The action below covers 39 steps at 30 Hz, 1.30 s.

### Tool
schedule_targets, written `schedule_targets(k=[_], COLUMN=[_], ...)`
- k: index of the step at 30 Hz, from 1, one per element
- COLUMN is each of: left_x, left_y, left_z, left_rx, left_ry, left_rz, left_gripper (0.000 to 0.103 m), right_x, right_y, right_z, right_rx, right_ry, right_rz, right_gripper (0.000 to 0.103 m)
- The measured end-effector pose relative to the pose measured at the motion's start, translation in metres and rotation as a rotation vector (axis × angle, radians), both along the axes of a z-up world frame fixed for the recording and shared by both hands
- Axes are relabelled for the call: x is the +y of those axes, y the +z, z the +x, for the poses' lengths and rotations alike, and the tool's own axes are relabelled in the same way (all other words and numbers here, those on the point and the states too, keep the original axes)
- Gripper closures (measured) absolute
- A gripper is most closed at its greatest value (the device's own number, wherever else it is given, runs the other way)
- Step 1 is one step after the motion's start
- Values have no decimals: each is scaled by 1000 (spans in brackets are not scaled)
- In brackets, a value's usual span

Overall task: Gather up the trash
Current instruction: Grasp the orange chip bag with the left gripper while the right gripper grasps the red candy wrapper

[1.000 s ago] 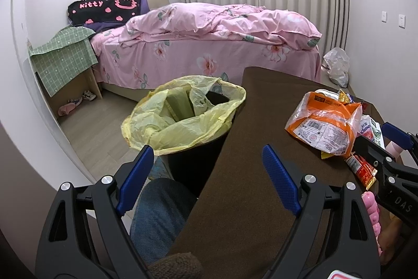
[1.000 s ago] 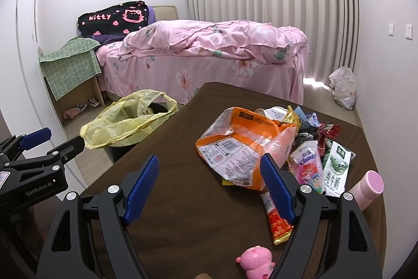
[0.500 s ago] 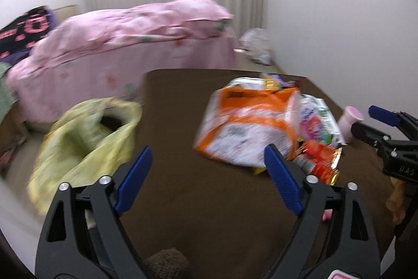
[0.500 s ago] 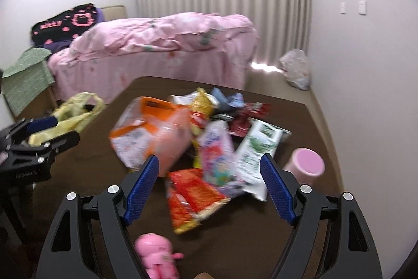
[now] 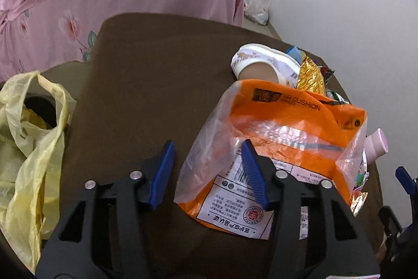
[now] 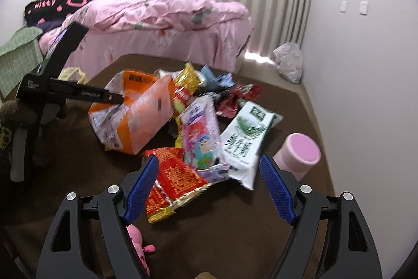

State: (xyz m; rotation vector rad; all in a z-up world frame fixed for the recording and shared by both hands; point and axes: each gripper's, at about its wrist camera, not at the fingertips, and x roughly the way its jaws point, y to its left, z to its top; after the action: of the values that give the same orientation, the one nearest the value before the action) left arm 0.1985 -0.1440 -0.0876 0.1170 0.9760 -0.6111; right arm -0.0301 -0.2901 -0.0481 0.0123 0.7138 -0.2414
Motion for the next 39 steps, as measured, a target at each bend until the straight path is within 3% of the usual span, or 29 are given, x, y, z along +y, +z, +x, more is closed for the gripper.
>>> schedule_targets(k=[1,4,5,8,11,13,15,18,22,31,34,35,36,37,39], left_x=[0,9,12,21,31,38,43,47,55,74,81,83,83,83,82], left_y=[0,3,6,13,15,14,13,14,22,41,38,35,32,29,21], left_z=[-1,-6,-12,-33,-54,-59,-66,-74,-91,-102,-104,-106,-107,-108,-110], left_rx=[13,64,57,8,-9,6,6,7,-26,-69,-54,-50,-47,-47,-40], left_ry=[-18,-45,-43,-27,-2,1,-1,-9,-14,-1,8,10,8,8,5], left_rz=[-8,-51,-44,-4,24,24,30,27,25,-15,-12,-3,12,30,58], left_gripper=[70,81,82,82,82,82,82,82,83,84,84,84,84,83,83], right_x=[1,5,7,10,11,14,16,14,9,5,1,-1,-4,-5,-6], right_y=[-2,-12,-17,-29,-37,-39,-37,-30,-18,0,-5,-5,-5,-3,-2], right_z=[3,13,18,26,33,34,31,24,11,-10,-15,-16,-19,-22,-23], right_rx=[14,60,90,137,178,205,206,191,156,98,78,64,42,16,11], right_ry=[11,60,69,70,83,94,95,76,52,38,78,81,92,109,132], right_rz=[13,72,77,63,88,79,59,49,41,99,206,232,256,265,230], right_gripper=[27,27,28,41,45,59,82,94,98,98,96,85,54,44,43])
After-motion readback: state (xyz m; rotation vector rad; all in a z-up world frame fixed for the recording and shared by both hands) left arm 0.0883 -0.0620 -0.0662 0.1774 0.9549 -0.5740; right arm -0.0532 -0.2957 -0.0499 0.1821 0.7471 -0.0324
